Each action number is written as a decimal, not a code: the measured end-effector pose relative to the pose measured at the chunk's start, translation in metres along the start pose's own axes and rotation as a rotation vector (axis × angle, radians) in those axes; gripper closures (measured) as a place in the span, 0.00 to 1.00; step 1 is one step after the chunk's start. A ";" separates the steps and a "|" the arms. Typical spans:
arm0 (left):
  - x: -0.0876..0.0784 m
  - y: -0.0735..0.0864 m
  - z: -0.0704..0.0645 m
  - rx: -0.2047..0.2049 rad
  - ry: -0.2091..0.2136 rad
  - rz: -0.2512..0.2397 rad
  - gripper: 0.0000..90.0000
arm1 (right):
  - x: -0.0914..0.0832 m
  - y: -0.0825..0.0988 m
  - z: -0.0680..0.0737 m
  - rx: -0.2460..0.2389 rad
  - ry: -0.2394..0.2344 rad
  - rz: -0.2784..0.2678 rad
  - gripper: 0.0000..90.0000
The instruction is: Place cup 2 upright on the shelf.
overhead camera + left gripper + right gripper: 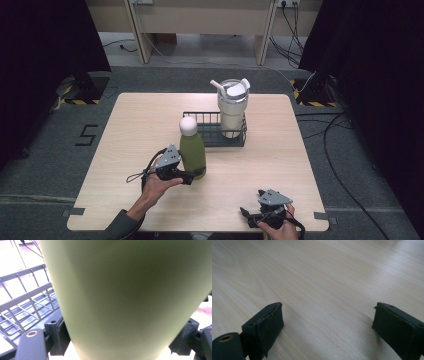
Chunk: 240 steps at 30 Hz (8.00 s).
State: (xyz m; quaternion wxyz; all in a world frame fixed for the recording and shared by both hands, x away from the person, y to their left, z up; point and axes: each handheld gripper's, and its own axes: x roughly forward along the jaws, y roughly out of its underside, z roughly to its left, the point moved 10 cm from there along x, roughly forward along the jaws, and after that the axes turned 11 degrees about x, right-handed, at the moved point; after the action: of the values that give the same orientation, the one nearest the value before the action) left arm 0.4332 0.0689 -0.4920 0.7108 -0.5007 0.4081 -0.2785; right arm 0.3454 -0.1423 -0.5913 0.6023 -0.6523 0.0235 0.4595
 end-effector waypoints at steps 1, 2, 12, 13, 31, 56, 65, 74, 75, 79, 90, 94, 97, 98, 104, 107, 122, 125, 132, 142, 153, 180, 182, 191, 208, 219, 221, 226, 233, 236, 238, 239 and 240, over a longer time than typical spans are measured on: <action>0.000 -0.001 0.001 0.000 0.001 0.002 0.23 | 0.000 0.000 0.000 0.000 0.000 0.000 0.11; 0.000 -0.001 0.001 0.000 0.001 0.006 0.23 | 0.000 0.000 0.000 0.001 0.000 0.000 0.11; -0.001 -0.001 0.006 -0.022 0.002 0.013 0.23 | 0.000 0.000 0.000 0.002 0.000 -0.001 0.11; -0.001 -0.002 0.007 -0.023 0.002 0.011 0.23 | 0.000 0.000 0.000 0.001 0.000 -0.001 0.11; 0.002 -0.035 0.034 -0.036 -0.011 -0.017 0.23 | 0.000 0.000 0.000 0.002 0.001 -0.001 0.10; 0.015 -0.058 0.078 -0.053 -0.052 -0.005 0.23 | 0.000 0.000 0.000 -0.001 0.001 -0.005 0.10; 0.024 -0.060 0.098 -0.060 -0.081 0.015 0.23 | 0.000 0.000 0.000 -0.001 0.001 -0.005 0.10; 0.032 -0.066 0.116 -0.074 -0.109 0.019 0.23 | 0.000 0.000 0.000 -0.001 0.001 -0.006 0.10; 0.033 -0.067 0.120 -0.074 -0.112 0.019 0.23 | 0.000 0.000 0.000 -0.001 0.001 -0.006 0.10; 0.037 -0.068 0.128 -0.075 -0.128 0.025 0.23 | 0.000 0.000 0.000 -0.001 0.001 -0.008 0.10; 0.051 -0.066 0.146 -0.091 -0.171 0.026 0.23 | 0.000 0.000 0.000 -0.001 0.001 -0.006 0.10; 0.056 -0.060 0.150 -0.101 -0.182 0.042 0.23 | 0.000 0.000 0.000 -0.001 0.000 -0.004 0.10; 0.061 -0.057 0.151 -0.110 -0.183 0.042 0.23 | 0.000 0.000 0.000 -0.001 0.000 -0.004 0.10; 0.062 -0.056 0.151 -0.109 -0.185 0.044 0.23 | 0.000 0.000 0.000 -0.001 0.000 -0.004 0.10; 0.070 -0.055 0.151 -0.112 -0.178 0.043 0.23 | 0.000 0.000 0.000 -0.001 0.000 -0.004 0.10; 0.072 -0.053 0.151 -0.115 -0.176 0.041 0.23 | 0.000 0.000 0.001 -0.001 -0.002 -0.007 0.10; 0.080 -0.034 0.155 -0.121 -0.199 0.072 0.23 | 0.000 0.000 0.001 -0.002 -0.003 -0.008 0.10; 0.080 -0.029 0.154 -0.126 -0.198 0.075 0.23 | 0.000 0.000 0.001 -0.003 -0.002 -0.008 0.10; 0.081 -0.018 0.155 -0.131 -0.200 0.088 0.23 | 0.000 0.000 0.001 -0.003 -0.003 -0.008 0.10; 0.086 -0.011 0.152 -0.137 -0.192 0.092 0.23 | 0.000 0.000 0.001 -0.002 -0.004 -0.007 0.10; 0.088 -0.004 0.148 -0.107 -0.182 0.091 0.23 | 0.000 0.000 0.001 -0.001 -0.004 -0.007 0.09; 0.076 -0.012 0.145 -0.100 -0.185 0.075 0.16 | 0.000 0.000 0.001 -0.004 -0.003 -0.006 0.09; 0.074 -0.012 0.145 -0.099 -0.183 0.076 0.16 | 0.000 0.000 0.001 -0.004 -0.003 -0.006 0.09; 0.067 -0.012 0.144 -0.094 -0.181 0.088 0.16 | 0.000 0.000 0.001 -0.004 -0.002 -0.006 0.09; 0.044 -0.010 0.138 -0.115 -0.172 0.080 0.16 | 0.001 0.000 0.001 -0.001 -0.002 -0.006 0.08; 0.013 -0.008 0.127 -0.129 -0.162 0.087 0.16 | 0.001 0.001 0.001 -0.002 -0.001 -0.007 0.08; 0.008 -0.007 0.126 -0.140 -0.161 0.084 0.16 | 0.001 0.001 0.001 -0.001 -0.001 -0.007 0.08; 0.000 -0.007 0.123 -0.145 -0.164 0.074 0.16 | 0.001 0.000 0.001 -0.002 0.000 -0.007 0.08; -0.006 -0.006 0.113 -0.143 -0.145 0.068 0.16 | 0.001 0.000 0.001 -0.002 -0.001 -0.007 0.08; -0.008 -0.005 0.111 -0.145 -0.144 0.070 0.16 | 0.001 0.000 0.001 -0.003 0.000 -0.008 0.08; -0.011 -0.005 0.107 -0.160 -0.133 0.071 0.16 | 0.001 0.000 0.001 -0.003 0.001 -0.009 0.08; -0.012 -0.006 0.106 -0.163 -0.127 0.073 0.16 | 0.001 0.000 0.001 -0.002 0.000 -0.010 0.08; -0.014 -0.006 0.105 -0.160 -0.126 0.074 0.16 | 0.001 0.000 0.001 -0.002 0.000 -0.010 0.08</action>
State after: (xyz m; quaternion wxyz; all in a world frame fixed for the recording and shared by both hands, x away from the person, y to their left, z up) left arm 0.5160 0.1291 -0.4645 0.7027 -0.5567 0.4018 -0.1865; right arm 0.3448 -0.1408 -0.5920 0.6038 -0.6531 0.0199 0.4566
